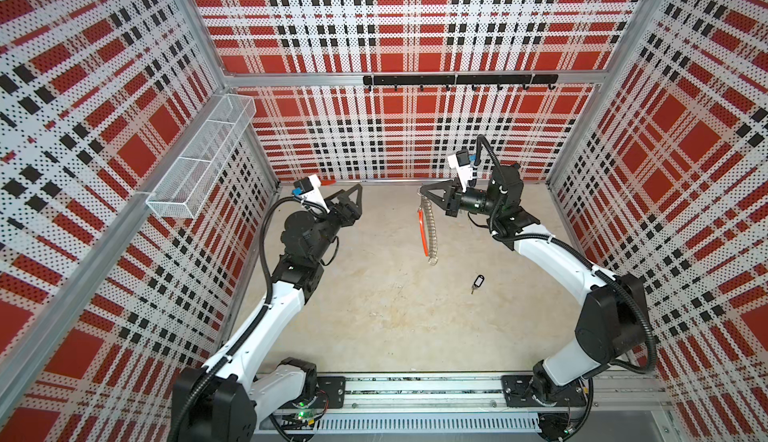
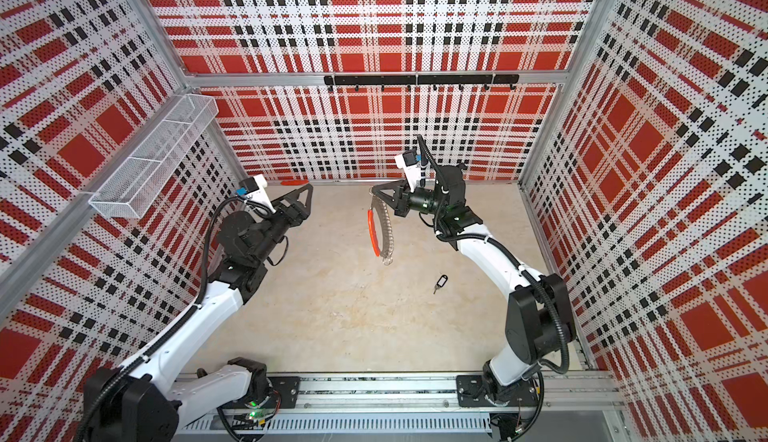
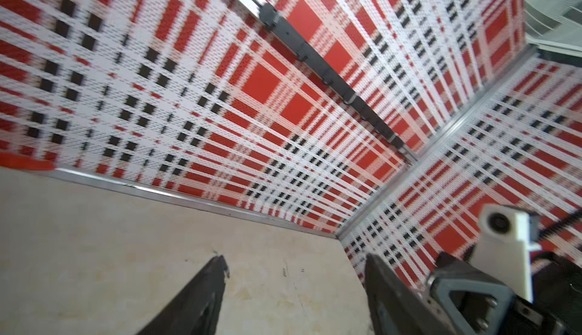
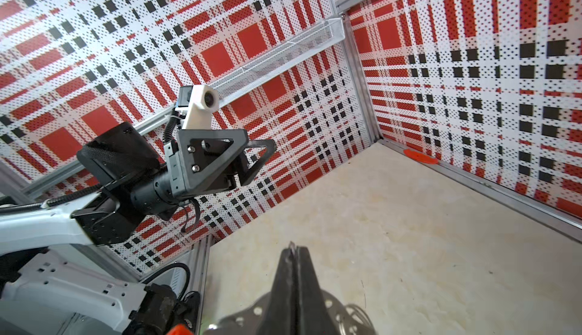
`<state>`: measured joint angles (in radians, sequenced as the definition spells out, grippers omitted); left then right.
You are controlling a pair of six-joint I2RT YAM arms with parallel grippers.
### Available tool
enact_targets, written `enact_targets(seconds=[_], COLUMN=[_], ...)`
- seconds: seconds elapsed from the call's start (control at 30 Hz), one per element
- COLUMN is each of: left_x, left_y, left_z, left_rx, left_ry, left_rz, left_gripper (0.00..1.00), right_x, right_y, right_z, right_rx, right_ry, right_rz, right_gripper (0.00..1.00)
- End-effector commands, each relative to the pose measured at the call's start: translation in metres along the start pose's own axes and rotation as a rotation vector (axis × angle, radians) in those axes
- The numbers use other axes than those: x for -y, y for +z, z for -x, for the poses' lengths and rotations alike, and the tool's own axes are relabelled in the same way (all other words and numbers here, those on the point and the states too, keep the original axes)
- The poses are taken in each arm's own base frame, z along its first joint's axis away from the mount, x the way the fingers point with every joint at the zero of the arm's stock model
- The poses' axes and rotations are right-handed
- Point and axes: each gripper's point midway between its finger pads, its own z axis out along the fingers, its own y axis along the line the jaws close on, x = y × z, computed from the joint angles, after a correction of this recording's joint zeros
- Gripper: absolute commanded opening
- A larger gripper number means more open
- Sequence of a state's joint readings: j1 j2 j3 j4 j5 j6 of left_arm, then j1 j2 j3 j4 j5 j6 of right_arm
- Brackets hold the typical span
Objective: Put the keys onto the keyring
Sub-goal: 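Lift the disc with the right gripper while the left gripper reaches toward it, then grasp the hanging disc with the left gripper beside the right gripper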
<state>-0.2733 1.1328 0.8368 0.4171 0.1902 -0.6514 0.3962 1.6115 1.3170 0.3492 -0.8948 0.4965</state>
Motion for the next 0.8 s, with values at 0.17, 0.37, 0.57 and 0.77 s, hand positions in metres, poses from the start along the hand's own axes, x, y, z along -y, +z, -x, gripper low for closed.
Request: enact_targets(seconds=[0.17,0.37,0.57,0.77], left_x=[0.064,0.078,0.097,0.1], left_y=[0.026,0.036,0.047,0.054], left_z=[-0.017,-0.018,-0.03,-0.045], left_rx=[-0.08,-0.06,-0.094,-0.135], left_ry=[-0.027,-0.094,-0.149,-0.204], left_rz=[-0.329,-0.456,-0.58,-0.628], left_gripper=[0.48,0.35,0.29,0.32], right_x=[-0.013,-0.018,-0.011,-0.006], right_y=[0.005,0.009,0.013,0.014], right_z=[0.027,0.04,0.037,0.027], right_rx=[0.08,0.129,0.119,0.129], right_ry=[-0.01,0.036,0.04,0.068], right_rz=[0.137,0.231,0.208,0.206], right_gripper=[0.0,0.0,0.0,0.0])
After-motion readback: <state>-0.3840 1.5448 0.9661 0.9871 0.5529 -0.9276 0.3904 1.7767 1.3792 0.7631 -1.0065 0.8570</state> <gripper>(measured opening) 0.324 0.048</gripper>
